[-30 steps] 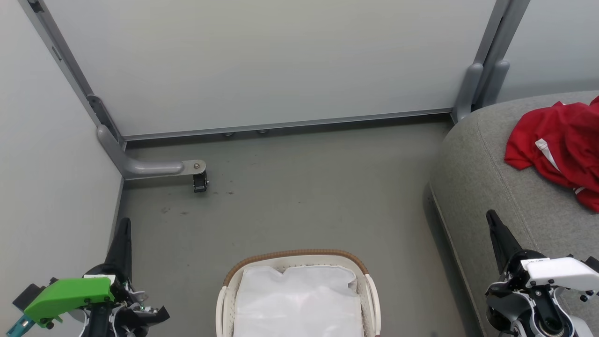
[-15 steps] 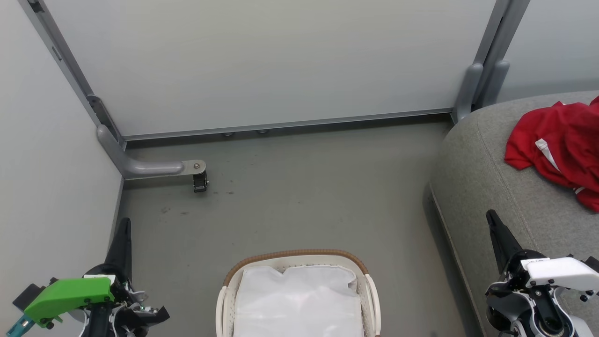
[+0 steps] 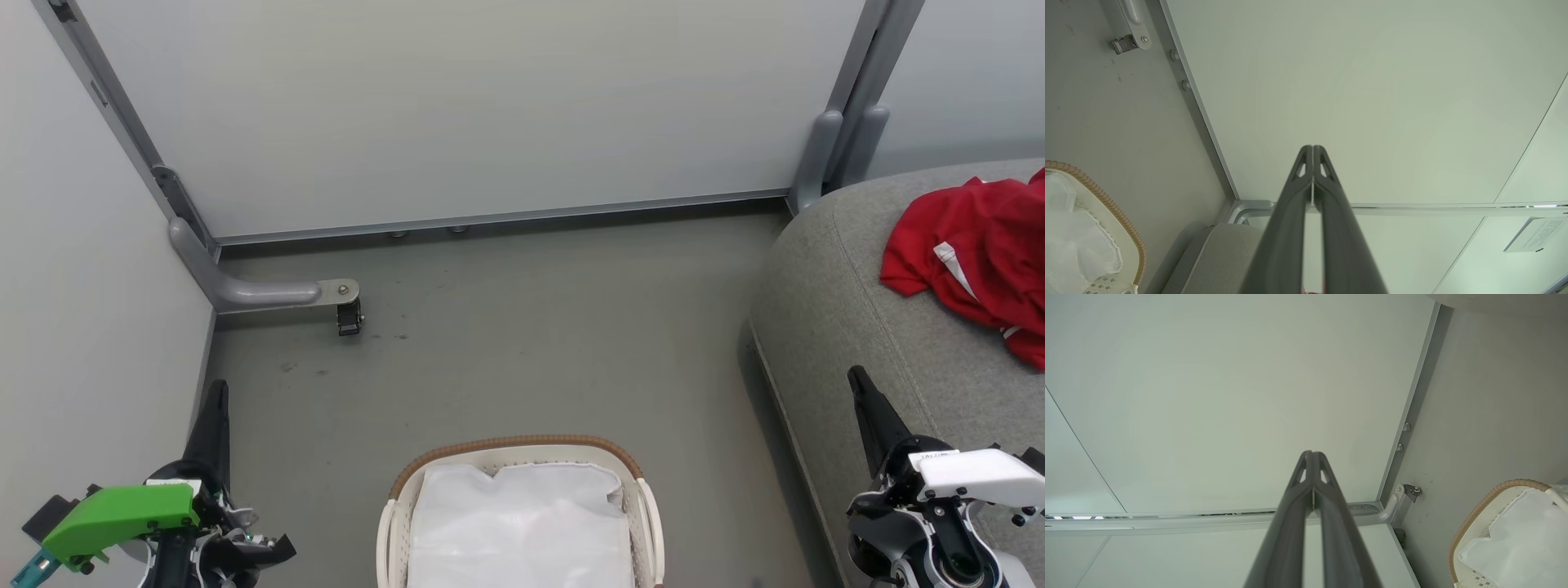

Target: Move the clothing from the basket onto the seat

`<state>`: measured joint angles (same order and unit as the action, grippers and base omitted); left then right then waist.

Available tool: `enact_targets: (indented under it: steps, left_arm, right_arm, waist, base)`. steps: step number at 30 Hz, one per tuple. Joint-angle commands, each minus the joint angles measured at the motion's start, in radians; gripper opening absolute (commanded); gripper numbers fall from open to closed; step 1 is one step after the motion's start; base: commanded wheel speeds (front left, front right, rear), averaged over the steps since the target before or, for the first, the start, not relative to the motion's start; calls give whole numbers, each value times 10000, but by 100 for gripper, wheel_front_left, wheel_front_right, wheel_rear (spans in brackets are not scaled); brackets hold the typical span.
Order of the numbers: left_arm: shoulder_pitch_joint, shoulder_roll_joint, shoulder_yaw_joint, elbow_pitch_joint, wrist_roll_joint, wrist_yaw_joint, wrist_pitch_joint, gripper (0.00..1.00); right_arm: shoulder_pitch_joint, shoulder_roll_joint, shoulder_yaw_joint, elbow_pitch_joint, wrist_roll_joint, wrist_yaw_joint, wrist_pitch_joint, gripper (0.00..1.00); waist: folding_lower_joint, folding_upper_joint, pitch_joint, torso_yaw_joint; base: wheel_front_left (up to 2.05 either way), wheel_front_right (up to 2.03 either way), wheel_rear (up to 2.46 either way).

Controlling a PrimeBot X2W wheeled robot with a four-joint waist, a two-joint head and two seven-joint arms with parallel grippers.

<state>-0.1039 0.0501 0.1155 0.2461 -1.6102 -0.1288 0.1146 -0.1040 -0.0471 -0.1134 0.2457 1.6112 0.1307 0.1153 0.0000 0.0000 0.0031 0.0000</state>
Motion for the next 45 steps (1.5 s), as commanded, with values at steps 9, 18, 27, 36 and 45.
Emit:
enact_targets:
  steps: [9, 18, 27, 36, 45]
  left_arm:
    - [-110, 1, 16, -20, -43, -50, 33, 0]
    - [-110, 1, 14, -21, -44, -50, 31, 0]
    - [-110, 1, 12, -20, -45, -50, 30, 0]
    - [-110, 1, 11, -21, -46, -50, 29, 0]
    - [-110, 1, 10, -21, -47, -50, 29, 0]
  right_arm:
    - [-86, -59, -22, -36, 34, 0, 14, 0]
    - [-86, -60, -22, -36, 35, 0, 14, 0]
    - [-85, -60, -22, -36, 35, 0, 14, 0]
    - [-85, -60, -21, -36, 35, 0, 13, 0]
    - [-85, -60, -21, -36, 35, 0, 13, 0]
  waist:
    - [0, 0, 0, 0]
    - [0, 0, 0, 0]
    - [0, 0, 0, 0]
    - [0, 0, 0, 0]
    - [0, 0, 0, 0]
  base:
    - [0, 0, 0]
    - [0, 0, 0]
    - [0, 0, 0]
    - [0, 0, 0]
    - [0, 0, 0]
